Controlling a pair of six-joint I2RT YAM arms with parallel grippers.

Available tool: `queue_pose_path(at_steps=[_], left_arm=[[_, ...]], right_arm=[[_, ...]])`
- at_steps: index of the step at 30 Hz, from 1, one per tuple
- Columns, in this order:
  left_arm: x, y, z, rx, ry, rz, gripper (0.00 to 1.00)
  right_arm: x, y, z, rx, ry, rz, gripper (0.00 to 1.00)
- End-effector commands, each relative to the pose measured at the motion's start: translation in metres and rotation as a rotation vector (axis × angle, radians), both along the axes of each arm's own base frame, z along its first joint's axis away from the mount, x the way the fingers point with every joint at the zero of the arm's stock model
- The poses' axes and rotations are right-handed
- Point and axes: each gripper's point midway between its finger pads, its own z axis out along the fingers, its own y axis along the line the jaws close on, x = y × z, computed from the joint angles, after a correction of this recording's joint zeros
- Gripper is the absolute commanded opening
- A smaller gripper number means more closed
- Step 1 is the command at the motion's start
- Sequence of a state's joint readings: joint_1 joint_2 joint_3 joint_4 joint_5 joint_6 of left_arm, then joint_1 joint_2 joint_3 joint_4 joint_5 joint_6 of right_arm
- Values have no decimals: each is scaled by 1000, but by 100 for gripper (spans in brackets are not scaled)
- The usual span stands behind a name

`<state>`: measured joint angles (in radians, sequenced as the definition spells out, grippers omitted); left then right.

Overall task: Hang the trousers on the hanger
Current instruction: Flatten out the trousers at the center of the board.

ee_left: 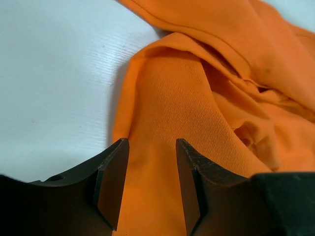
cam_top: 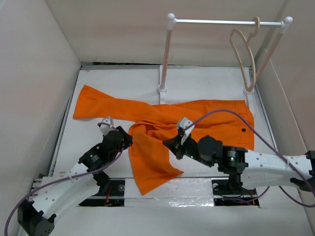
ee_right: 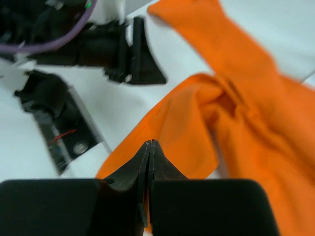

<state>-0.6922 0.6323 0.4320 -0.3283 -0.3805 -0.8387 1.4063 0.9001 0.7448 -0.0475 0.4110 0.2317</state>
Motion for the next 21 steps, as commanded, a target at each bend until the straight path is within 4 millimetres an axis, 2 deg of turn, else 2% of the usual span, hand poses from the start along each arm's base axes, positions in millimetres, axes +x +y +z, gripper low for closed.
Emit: queue_pose_path(at_steps=[1,2,3,4,5,6,7,8,9,11,12,16,17,18,19,20,21], left_arm=[[7,10,42,-150,-136,120,40],[7,11,55,-170,-166,119,40],[9,13,85,-206,-227,128,39],[8,17,105,-207,-274,126,39],[7,22,118,-197,-290,129,39],[6,27,155,-223,-351,142,39],[4,31,169,-204,-370,133,38],[2,33,182,-200,-389,126,38],[-2,35,212,-232,-440,116,39],[-5,39,234,-226,-479,105,38],[-9,43,255,-250,-515,107,38],[-18,48,278,-278,-578,87,39],[-19,49,282,-284,-592,87,39],[-18,48,281,-272,-589,85,39],[-18,49,280,-268,-588,84,39],[-17,47,277,-256,-573,80,39],[-16,45,275,-251,-569,68,39]], right_arm=[[8,34,-9,-141,-120,139,0],[0,59,-33,-205,-103,203,0],[-13,75,-39,-212,-117,250,0],[-17,85,-52,-246,-110,264,0],[-13,95,-55,-264,-107,255,3],[-17,106,-87,-350,-109,290,12],[-18,112,-97,-372,-99,304,24],[-21,118,-108,-394,-85,325,45],[-25,127,-128,-437,-70,343,54],[-26,132,-150,-496,-50,332,62],[-26,137,-168,-521,-16,322,67],[-38,152,-210,-587,39,341,69],[-37,154,-215,-595,42,329,69],[-41,161,-224,-606,48,333,69],[-40,166,-218,-591,47,331,69],[-41,167,-234,-616,59,333,68],[-41,164,-243,-652,71,330,60]])
